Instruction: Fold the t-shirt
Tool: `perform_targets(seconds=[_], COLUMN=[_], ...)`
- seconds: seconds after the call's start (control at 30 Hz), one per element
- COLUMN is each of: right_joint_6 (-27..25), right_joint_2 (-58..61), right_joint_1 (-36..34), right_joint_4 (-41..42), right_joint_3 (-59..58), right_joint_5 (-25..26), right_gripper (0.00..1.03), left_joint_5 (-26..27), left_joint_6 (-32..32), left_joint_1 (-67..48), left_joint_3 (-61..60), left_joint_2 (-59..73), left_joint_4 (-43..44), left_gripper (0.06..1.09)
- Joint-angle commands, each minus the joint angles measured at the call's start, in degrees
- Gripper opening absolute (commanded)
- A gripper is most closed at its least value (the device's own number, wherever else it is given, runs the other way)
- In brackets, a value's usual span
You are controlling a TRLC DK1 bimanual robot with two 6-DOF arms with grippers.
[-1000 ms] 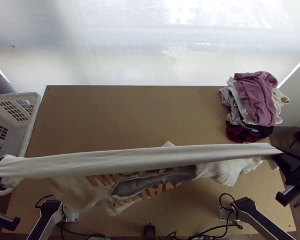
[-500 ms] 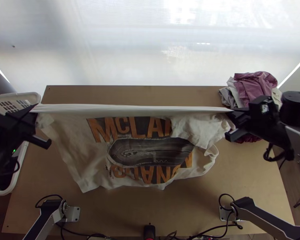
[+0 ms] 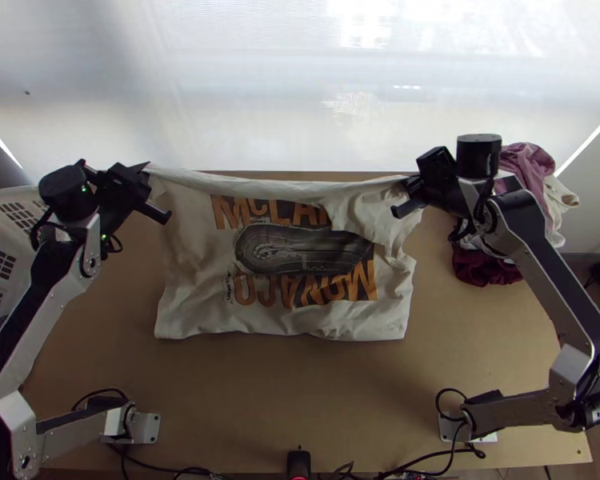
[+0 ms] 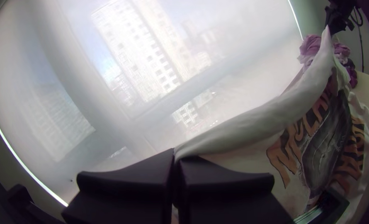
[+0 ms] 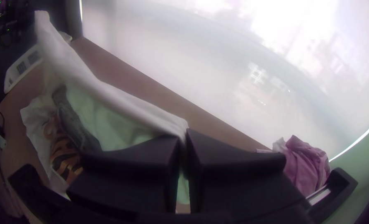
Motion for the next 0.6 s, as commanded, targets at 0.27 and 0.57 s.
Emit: perform_targets(seconds=[0.27,0.57], right_joint_6=[-2.6,-3.5], right_joint_2=[15.9,21.9], right_joint_1=[-2.9,-2.2], right_joint_4=[12.5,17.7], right_joint_3=[6.7,8.5], right_joint_5=[5.1,9.2], right_gripper=[0.03,0.03], left_joint_5=[-10.5,-13.8], left_joint_6=[0.7,2.2], left_joint_1=[-2.4,-2.7], left_joint_3=[11.3,16.8], left_joint_2=[25.0,32.9], left_joint_4=[15.3,16.6], left_gripper=[0.1,0.1])
